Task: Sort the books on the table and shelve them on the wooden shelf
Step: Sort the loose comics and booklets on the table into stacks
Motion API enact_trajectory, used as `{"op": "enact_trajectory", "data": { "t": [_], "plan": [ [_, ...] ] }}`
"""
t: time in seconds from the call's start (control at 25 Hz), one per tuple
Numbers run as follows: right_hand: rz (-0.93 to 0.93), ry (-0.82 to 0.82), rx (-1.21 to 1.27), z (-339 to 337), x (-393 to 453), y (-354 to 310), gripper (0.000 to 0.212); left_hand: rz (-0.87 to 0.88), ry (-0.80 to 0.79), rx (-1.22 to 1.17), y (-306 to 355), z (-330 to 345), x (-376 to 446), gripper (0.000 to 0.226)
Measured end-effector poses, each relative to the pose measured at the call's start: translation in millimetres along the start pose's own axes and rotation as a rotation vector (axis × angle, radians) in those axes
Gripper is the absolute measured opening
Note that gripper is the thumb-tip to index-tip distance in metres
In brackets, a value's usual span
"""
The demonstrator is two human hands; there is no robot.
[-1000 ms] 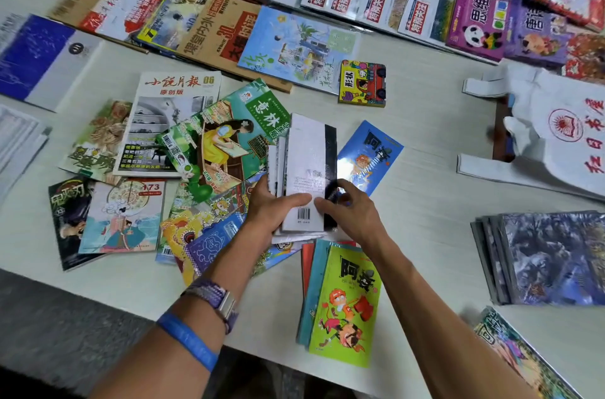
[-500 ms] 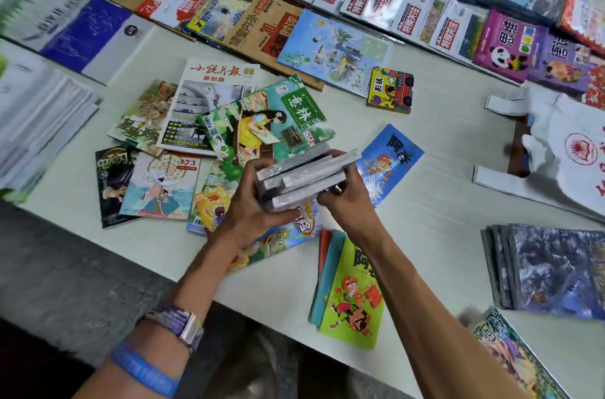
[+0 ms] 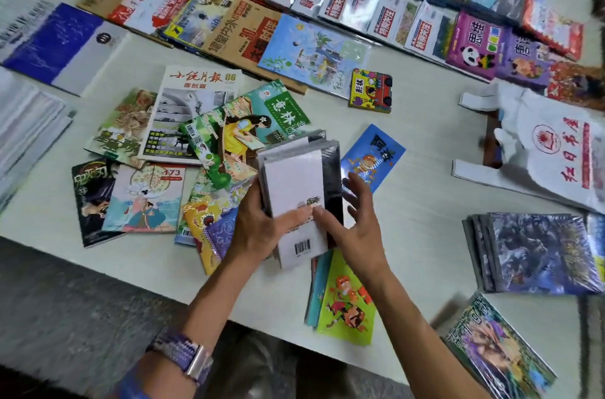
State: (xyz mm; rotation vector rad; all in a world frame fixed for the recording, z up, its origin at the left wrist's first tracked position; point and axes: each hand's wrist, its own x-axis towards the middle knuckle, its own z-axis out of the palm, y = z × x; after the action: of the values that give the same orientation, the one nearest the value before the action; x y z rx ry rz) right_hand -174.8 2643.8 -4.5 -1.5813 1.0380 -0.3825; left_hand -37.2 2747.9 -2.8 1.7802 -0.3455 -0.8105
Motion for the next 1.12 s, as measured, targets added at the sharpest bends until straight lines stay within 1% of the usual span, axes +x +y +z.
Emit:
{"op": "enact_trajectory", "data": {
  "t": [0.08,0.12,0.16,0.2,0.24,0.28,0.32,0.36,0.4,0.44,0.52,0.56,0.6,0.68,0.72,0.76,0.8,0.88,0.92,0.96,1.0,1.08,1.12],
  "plan": [
    [-0.089,0.124,-0.14,-25.4,-13.6,-4.4,0.05,-0.001,-0.005,0.062,16.0,27.7,-6.8,0.054],
    [-0.136,0.138,-0.224,-39.2,-19.7,-5.4,0.043,-0.02,-0.011,0.085,23.3,44.0,-10.3,0.053],
    [-0.156,0.139,-0.3,-53.8,-25.4,-4.6,0.043,-0.046,-0.026,0.089,28.7,60.1,-13.8,0.052],
    [-0.128,0.139,-0.327,-69.2,-31.0,-0.3,0.048,-0.07,-0.048,0.085,33.2,75.7,-17.4,0.051],
    [-0.046,0.123,-0.271,-84.8,-36.1,6.3,0.058,-0.089,-0.086,0.081,36.3,90.4,-21.3,0.051],
    [0.08,0.094,-0.086,-99.8,-39.9,13.9,0.068,-0.106,-0.141,0.064,39.1,104.6,-25.1,0.051],
    [0.215,0.071,0.182,-113.9,-43.4,20.9,0.072,-0.123,-0.211,0.026,40.7,117.7,-29.3,0.051],
    [0.33,0.041,0.425,-127.0,-46.3,26.6,0.068,-0.144,-0.285,-0.021,41.3,127.9,-33.3,0.05],
    [0.4,0.021,0.569,-140.8,-48.9,32.6,0.058,-0.163,-0.358,-0.058,40.6,136.1,-35.9,0.049],
    [0.429,0.001,0.627,-155.7,-53.1,38.9,0.049,-0.187,-0.44,-0.081,38.4,144.7,-38.5,0.047],
    [0.411,0.016,0.608,-181.0,-62.5,47.0,0.043,-0.268,-0.584,-0.101,34.4,161.7,-45.1,0.039],
    [0.365,0.065,0.522,-189.5,-68.6,50.5,0.044,-0.299,-0.614,-0.097,32.9,169.8,-49.7,0.034],
    [0.304,0.144,0.36,-195.7,-75.2,53.6,0.047,-0.308,-0.598,-0.079,30.9,179.2,-54.4,0.03],
    [0.187,0.343,-0.121,-200.8,-87.1,59.1,0.051,-0.311,-0.5,-0.023,30.3,194.8,-59.7,0.026],
    [0.107,0.428,-0.348,-202.8,-90.8,60.7,0.053,-0.373,-0.488,-0.054,34.0,199.5,-59.9,0.026],
    [-0.001,0.49,-0.535,-207.5,-94.0,62.1,0.055,-0.475,-0.504,-0.123,39.1,204.3,-59.5,0.035],
    [-0.128,0.512,-0.689,-213.8,-96.7,64.1,0.055,-0.574,-0.528,-0.195,42.9,206.2,-57.5,0.049],
    [-0.35,0.486,-0.946,-226.2,-103.2,71.3,0.056,-0.673,-0.613,-0.286,45.8,206.3,-49.8,0.076],
    [-0.435,0.488,-1.045,-229.4,-107.2,74.5,0.054,-0.707,-0.665,-0.288,47.1,207.2,-48.5,0.082],
    [-0.5,0.507,-1.114,-229.5,-112.1,77.1,0.05,-0.727,-0.706,-0.257,46.4,209.1,-50.1,0.08],
    [-0.541,0.525,-1.15,-227.4,-118.2,81.6,0.045,-0.737,-0.733,-0.213,45.5,212.0,-54.2,0.07],
    [-0.527,0.513,-1.134,-225.6,-132.1,95.5,0.042,-0.711,-0.745,-0.149,39.3,220.8,-63.1,0.034],
    [-0.478,0.469,-1.087,-229.0,-139.9,102.8,0.044,-0.675,-0.75,-0.124,34.8,225.2,-67.3,0.023]
  ]
}}
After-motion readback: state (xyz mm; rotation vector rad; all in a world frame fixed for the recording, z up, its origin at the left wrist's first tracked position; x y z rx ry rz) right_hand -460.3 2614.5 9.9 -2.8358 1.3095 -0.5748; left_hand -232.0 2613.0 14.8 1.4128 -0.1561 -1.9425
